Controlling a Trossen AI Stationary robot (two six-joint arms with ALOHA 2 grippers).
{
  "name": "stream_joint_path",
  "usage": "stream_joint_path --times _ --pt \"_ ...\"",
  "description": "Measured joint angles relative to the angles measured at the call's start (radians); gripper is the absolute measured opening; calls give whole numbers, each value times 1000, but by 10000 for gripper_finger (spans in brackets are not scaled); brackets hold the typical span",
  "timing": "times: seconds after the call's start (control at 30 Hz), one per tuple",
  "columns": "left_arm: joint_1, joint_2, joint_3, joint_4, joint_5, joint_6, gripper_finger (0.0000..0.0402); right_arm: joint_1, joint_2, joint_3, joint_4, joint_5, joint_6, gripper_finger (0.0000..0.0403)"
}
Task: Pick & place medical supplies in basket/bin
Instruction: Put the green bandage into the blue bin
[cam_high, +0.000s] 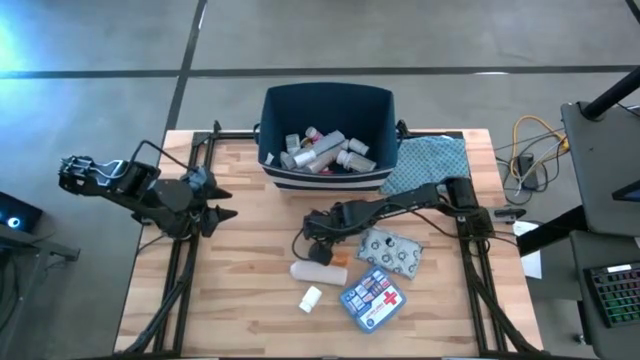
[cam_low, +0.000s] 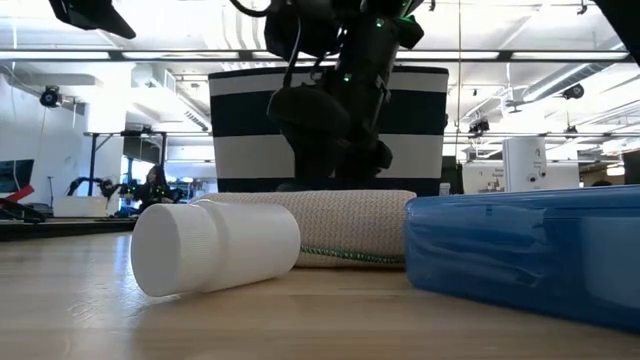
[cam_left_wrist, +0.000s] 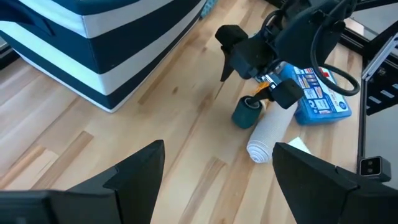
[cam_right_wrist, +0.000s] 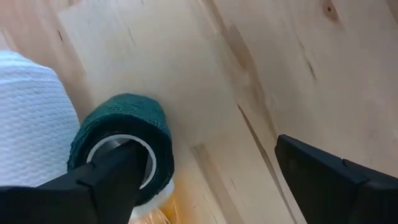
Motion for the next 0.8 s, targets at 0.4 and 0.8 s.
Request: stream_joint_path --times 0.4,0.8 --pt "0 0 -1 -3 0 0 276 0 4 -1 11 0 19 288" --pt "0 1 -2 -52 1 -9 276 1 -61 86 93 65 45 22"
